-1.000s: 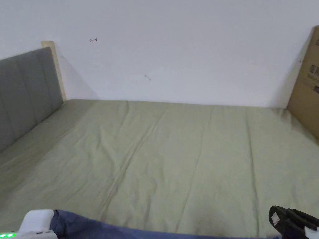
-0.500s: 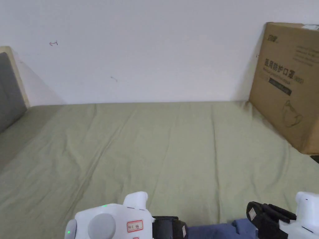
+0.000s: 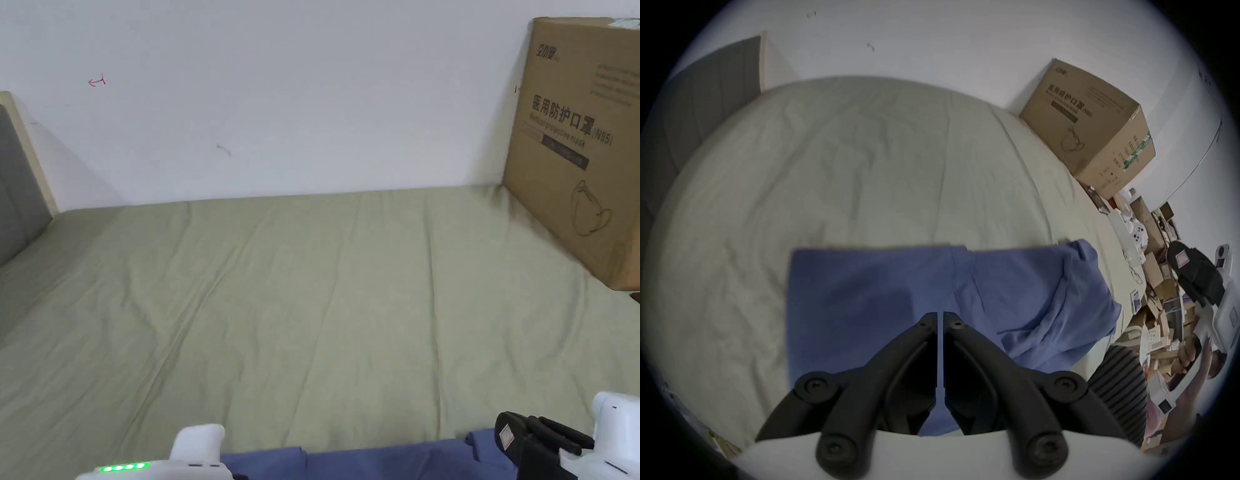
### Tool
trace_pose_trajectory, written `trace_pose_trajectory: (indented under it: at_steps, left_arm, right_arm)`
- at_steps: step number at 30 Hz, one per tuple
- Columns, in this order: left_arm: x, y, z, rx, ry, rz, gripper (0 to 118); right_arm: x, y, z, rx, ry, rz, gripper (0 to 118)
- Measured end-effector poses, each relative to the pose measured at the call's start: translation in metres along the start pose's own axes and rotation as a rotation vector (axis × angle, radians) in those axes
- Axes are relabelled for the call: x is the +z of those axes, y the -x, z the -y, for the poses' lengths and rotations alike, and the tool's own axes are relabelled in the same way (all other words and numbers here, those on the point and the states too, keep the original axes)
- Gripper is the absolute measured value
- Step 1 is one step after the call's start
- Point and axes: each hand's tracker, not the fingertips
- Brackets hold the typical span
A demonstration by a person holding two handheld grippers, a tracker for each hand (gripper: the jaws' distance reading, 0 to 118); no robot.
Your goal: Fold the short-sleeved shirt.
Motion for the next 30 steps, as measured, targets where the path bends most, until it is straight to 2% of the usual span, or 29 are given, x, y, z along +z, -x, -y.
trace_pose_trajectory:
  at_steps: [5, 8, 10, 13, 18, 21, 22, 24, 25, 26, 30]
  left_arm:
    - [-0.051, -0.026, 0.014, -0.057, 0.072, 0.015, 2]
    - [-0.043, -0.042, 0.014, -0.062, 0.047, 0.025, 3]
    - [-0.036, -0.045, 0.013, -0.031, 0.081, 0.158, 3]
    - [-0.028, -0.048, 0.011, 0.038, 0.197, 0.464, 3]
    - [0.027, -0.005, -0.012, 0.083, -0.016, 0.42, 3]
    - [0.054, 0.057, -0.026, 0.175, -0.072, 0.404, 6]
    - [0.062, 0.078, -0.027, 0.21, -0.072, 0.372, 27]
    - [0.067, 0.113, -0.027, 0.272, -0.049, 0.317, 82]
    - [0.068, 0.133, -0.025, 0.303, -0.043, 0.32, 104]
    - [0.069, 0.145, -0.019, 0.335, -0.042, 0.365, 111]
    - [0.053, 0.198, 0.004, 0.524, -0.048, 0.506, 112]
  right_arm:
    - [-0.003, 0.002, 0.003, 0.003, 0.017, -0.003, 0]
    - [-0.004, 0.003, 0.004, 0.002, 0.025, -0.001, 0]
    - [-0.005, 0.004, 0.006, 0.003, 0.031, -0.003, 0]
    - [-0.009, 0.005, 0.006, 0.009, 0.044, -0.003, 0]
    - [-0.006, 0.009, 0.001, 0.026, 0.037, -0.004, 0]
    - [-0.006, 0.009, 0.0, 0.03, 0.032, -0.013, 0]
    - [-0.006, 0.009, 0.0, 0.029, 0.031, -0.016, 0]
    - [-0.009, 0.012, 0.0, 0.029, 0.038, -0.011, 0]
    - [-0.011, 0.014, 0.001, 0.03, 0.045, -0.008, 0]
    - [-0.014, 0.016, 0.001, 0.033, 0.052, -0.008, 0]
    - [-0.023, 0.027, 0.0, 0.051, 0.065, 0.0, 0]
